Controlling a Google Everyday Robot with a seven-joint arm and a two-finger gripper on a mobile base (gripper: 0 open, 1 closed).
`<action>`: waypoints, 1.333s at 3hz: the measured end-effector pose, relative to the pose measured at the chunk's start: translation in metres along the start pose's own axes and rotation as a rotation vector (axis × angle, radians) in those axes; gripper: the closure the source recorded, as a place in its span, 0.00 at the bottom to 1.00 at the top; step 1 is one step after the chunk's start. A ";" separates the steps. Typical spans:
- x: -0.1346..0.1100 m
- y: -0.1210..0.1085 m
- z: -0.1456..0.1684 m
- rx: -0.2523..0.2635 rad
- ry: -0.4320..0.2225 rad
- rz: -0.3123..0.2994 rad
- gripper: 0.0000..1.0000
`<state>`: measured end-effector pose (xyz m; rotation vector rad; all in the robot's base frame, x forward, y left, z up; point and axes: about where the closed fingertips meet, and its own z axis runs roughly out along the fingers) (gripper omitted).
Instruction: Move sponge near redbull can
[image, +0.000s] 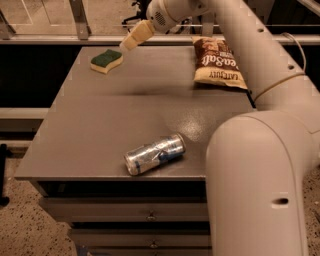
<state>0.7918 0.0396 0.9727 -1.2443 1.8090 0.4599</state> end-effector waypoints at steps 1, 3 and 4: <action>-0.014 0.005 0.063 0.029 0.101 0.088 0.00; 0.001 0.029 0.121 0.052 0.269 0.180 0.00; 0.004 0.034 0.143 0.055 0.259 0.238 0.00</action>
Offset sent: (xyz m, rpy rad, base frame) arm 0.0334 0.1017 -0.0730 -0.2629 0.2309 -0.2295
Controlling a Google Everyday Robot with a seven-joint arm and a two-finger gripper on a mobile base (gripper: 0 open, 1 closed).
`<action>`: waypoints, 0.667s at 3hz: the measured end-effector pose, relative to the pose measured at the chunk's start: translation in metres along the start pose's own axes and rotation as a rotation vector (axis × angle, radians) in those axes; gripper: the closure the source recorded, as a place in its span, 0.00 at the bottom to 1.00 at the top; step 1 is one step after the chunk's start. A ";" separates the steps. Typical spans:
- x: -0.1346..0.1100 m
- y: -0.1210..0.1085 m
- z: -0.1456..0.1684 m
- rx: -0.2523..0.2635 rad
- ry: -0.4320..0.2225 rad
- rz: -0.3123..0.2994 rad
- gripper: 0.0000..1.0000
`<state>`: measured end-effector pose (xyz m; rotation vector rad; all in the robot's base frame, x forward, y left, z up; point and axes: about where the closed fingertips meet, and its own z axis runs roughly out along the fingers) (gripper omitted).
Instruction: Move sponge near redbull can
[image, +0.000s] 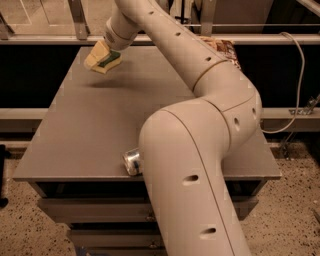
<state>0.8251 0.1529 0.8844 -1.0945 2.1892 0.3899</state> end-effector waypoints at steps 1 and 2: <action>0.005 -0.010 0.027 0.012 -0.007 0.064 0.00; 0.007 -0.022 0.036 0.029 -0.006 0.074 0.00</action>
Offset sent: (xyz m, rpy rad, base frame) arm 0.0516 -0.0078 -0.0290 0.0233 0.0021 -0.1024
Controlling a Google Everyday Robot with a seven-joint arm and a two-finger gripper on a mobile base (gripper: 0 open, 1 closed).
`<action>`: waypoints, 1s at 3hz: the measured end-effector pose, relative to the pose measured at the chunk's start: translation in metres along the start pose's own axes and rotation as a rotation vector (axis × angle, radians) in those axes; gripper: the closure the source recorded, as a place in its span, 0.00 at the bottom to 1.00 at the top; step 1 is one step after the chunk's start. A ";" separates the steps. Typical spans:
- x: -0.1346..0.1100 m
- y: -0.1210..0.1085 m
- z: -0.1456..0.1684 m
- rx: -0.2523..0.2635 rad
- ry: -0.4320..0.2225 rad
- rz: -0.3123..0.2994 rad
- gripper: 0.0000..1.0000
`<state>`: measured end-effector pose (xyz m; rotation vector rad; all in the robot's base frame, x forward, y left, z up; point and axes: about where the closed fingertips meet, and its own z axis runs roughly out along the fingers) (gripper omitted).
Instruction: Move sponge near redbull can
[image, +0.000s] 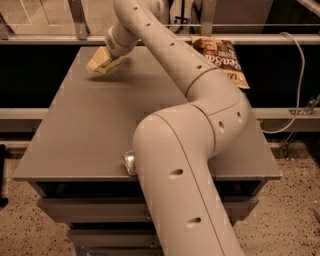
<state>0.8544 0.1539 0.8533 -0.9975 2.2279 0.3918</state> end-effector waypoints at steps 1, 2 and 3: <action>0.003 -0.013 0.008 0.027 0.003 0.006 0.26; 0.006 -0.022 0.009 0.054 0.012 0.004 0.49; 0.008 -0.036 -0.009 0.086 -0.006 -0.012 0.73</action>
Offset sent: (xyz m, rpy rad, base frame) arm 0.0246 -0.0284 -0.0053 -0.0561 -0.0439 -0.0660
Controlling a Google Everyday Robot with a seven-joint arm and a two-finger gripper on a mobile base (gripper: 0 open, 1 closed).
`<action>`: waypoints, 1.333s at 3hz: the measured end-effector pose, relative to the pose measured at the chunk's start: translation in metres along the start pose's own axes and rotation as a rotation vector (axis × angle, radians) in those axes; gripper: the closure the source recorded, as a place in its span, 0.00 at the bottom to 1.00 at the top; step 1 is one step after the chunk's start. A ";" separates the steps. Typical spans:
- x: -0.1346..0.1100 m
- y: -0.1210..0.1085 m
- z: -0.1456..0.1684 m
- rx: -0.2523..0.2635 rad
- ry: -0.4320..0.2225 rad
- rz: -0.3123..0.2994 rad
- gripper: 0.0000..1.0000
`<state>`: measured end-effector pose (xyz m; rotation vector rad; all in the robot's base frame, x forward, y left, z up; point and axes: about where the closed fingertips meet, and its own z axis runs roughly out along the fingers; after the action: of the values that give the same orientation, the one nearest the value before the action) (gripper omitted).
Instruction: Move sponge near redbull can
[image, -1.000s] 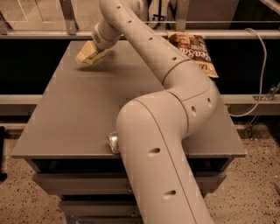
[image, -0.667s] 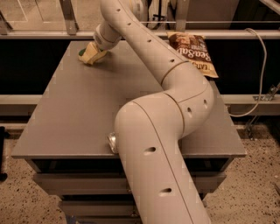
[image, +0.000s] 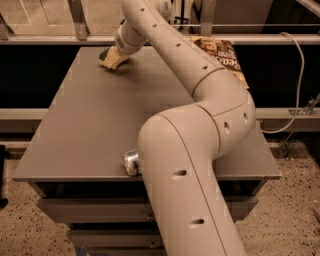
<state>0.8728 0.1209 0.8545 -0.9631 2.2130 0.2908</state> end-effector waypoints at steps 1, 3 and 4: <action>0.005 -0.008 -0.040 -0.003 -0.048 -0.035 0.96; 0.067 0.011 -0.133 -0.096 -0.087 -0.138 1.00; 0.118 0.003 -0.181 -0.088 -0.066 -0.142 1.00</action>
Offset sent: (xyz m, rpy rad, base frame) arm -0.1411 -0.0995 0.0710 0.0646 -0.1160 0.2473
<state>0.7211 -0.0237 0.9075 -1.1358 2.0749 0.3520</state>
